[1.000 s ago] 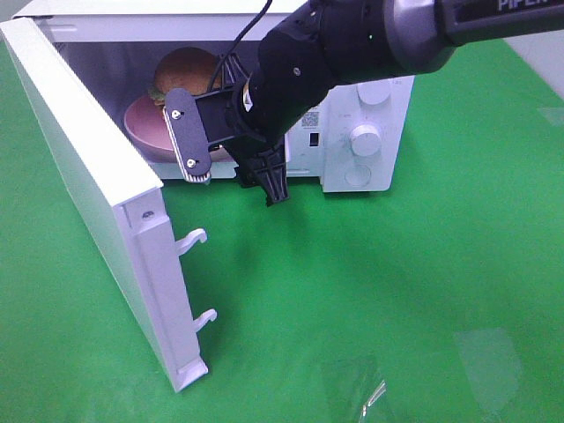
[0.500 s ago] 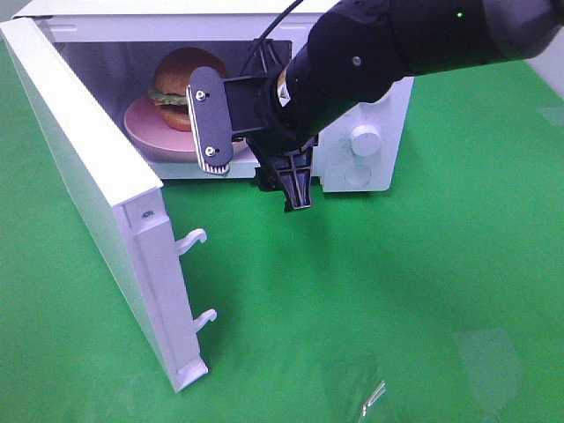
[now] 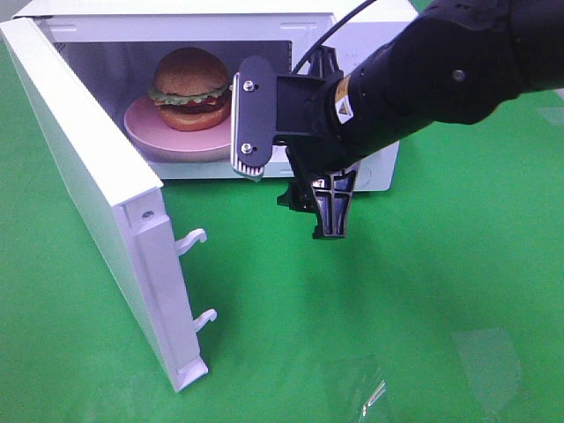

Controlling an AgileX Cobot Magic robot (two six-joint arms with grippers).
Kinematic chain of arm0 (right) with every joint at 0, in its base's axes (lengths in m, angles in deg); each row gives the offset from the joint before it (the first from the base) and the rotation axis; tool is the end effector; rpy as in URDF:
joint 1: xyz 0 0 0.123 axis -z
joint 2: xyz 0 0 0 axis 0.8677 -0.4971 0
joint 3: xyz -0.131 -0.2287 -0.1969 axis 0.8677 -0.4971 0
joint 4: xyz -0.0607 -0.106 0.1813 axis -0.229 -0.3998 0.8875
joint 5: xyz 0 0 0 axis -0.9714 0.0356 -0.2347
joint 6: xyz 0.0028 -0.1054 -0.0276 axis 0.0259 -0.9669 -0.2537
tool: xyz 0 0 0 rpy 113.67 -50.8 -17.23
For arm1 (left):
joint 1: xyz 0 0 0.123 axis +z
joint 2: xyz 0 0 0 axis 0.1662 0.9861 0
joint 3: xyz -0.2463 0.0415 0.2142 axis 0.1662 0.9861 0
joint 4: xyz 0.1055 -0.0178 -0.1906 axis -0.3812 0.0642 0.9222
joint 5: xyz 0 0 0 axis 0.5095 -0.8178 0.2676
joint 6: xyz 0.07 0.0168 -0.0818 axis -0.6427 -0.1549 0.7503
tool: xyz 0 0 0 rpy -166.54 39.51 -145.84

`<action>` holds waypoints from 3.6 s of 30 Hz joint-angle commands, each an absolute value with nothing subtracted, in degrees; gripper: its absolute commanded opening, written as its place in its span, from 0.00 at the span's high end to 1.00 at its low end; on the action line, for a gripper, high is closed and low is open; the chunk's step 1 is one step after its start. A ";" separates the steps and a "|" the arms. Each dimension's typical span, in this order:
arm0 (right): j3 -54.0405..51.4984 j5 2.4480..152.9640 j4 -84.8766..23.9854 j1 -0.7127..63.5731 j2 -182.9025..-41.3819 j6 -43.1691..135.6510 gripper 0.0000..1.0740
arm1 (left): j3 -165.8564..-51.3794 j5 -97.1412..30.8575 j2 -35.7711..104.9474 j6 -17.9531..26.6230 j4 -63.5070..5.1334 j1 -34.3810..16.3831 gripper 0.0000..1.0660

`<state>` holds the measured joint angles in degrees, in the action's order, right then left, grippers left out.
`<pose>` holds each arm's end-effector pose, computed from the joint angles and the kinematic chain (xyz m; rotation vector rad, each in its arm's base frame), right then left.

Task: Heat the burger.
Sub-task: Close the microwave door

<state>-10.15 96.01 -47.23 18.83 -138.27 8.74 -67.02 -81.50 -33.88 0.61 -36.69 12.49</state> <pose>0.2613 0.2193 0.2775 -1.7864 1.5593 -0.2287 -0.0615 -0.0148 0.2557 0.0847 2.0140 -0.0323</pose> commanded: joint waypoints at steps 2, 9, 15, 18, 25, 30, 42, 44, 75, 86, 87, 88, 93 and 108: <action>-15.42 95.78 -44.20 18.88 -132.37 13.61 0.31 | -66.85 -81.38 -33.88 0.55 -36.35 12.66 0.08; -19.66 96.64 -42.13 18.88 -126.07 23.52 0.31 | -66.85 -81.38 -33.88 0.55 -36.35 12.66 0.08; -20.64 102.89 -38.52 18.88 -119.07 34.01 0.31 | -66.85 -81.38 -33.88 0.55 -36.35 12.66 0.08; -20.64 104.95 -38.24 18.88 -117.01 37.85 0.29 | -66.85 -81.38 -33.88 0.55 -36.35 12.66 0.08; -20.64 119.39 -38.07 18.88 -111.91 44.44 0.25 | -66.85 -81.38 -33.88 0.55 -36.35 12.66 0.08; -20.64 125.98 -37.32 18.83 -110.71 45.93 0.26 | -66.85 -81.38 -33.88 0.55 -36.35 12.66 0.08; -20.69 136.52 -37.03 18.83 -110.31 48.56 0.28 | -66.85 -81.38 -33.88 0.55 -36.35 12.66 0.08; -20.98 137.78 -37.15 18.83 -109.68 48.91 0.29 | -66.85 -81.38 -33.88 0.55 -36.35 12.66 0.08; -35.88 141.91 -41.68 31.54 -63.96 59.28 0.29 | -66.85 -81.38 -33.88 0.55 -36.35 12.66 0.08; -39.03 139.79 -37.55 45.87 -49.92 58.65 0.29 | -66.85 -81.38 -33.88 0.55 -36.35 12.66 0.08; -39.60 138.75 -36.58 48.16 -48.31 57.38 0.29 | -66.85 -81.38 -33.88 0.55 -36.35 12.66 0.08; -39.60 138.75 -36.58 48.16 -48.31 57.38 0.29 | -66.85 -81.38 -33.88 0.55 -36.35 12.66 0.08; -39.72 138.58 -35.60 50.85 -44.48 55.90 0.29 | -66.85 -81.38 -33.88 0.55 -36.35 12.66 0.08; -39.77 138.58 -35.54 52.97 -41.84 55.49 0.29 | -66.85 -81.38 -33.82 0.55 -36.35 12.66 0.08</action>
<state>-39.60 139.33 -35.60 52.74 -43.16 56.30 -67.02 -81.50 -33.82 0.61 -36.69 12.49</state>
